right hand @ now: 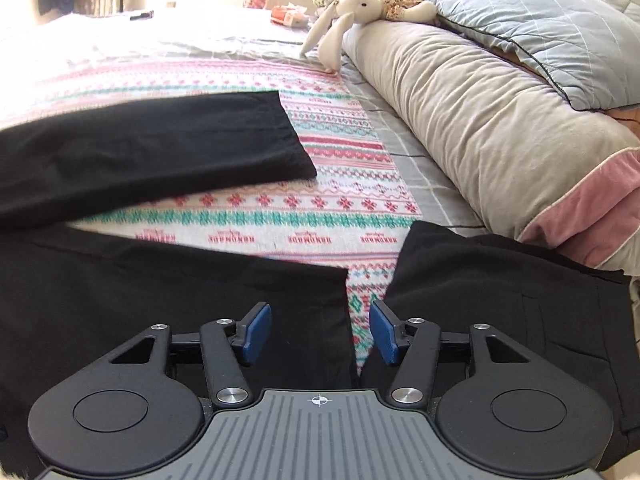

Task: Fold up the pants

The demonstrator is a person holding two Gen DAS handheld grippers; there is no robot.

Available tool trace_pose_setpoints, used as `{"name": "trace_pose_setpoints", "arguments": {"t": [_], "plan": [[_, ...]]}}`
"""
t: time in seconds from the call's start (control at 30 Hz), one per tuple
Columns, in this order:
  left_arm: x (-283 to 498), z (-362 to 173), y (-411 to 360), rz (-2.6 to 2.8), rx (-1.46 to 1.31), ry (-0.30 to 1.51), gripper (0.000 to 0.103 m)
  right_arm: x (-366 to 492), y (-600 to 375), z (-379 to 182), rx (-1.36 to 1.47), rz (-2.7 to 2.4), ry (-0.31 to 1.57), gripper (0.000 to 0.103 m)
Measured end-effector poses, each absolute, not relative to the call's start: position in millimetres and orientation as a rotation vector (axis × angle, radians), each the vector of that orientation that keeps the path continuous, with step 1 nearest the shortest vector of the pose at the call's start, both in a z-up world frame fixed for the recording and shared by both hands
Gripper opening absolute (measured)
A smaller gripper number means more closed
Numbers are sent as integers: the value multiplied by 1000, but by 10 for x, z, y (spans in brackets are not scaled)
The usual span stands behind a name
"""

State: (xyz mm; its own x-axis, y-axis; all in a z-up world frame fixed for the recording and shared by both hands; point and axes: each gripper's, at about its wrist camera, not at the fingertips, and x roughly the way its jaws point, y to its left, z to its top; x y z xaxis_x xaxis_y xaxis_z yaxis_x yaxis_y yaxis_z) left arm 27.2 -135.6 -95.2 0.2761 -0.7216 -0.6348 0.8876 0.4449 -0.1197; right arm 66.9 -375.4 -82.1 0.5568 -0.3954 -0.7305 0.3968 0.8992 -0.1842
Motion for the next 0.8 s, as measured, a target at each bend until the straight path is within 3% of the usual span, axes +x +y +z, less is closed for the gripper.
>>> {"name": "trace_pose_setpoints", "arguments": {"t": [0.37, 0.57, 0.8], "plan": [[1657, -814, -1359, -723, 331, 657, 103, 1539, -4143, -961, 307, -403, 751, 64], [2745, -780, -1848, -666, 376, 629, 103, 1829, -4506, -1282, 380, -415, 721, 64], [3736, -1097, -2628, -681, 419, 665, 103, 1943, -4688, -1393, 452, -388, 659, 65]]}}
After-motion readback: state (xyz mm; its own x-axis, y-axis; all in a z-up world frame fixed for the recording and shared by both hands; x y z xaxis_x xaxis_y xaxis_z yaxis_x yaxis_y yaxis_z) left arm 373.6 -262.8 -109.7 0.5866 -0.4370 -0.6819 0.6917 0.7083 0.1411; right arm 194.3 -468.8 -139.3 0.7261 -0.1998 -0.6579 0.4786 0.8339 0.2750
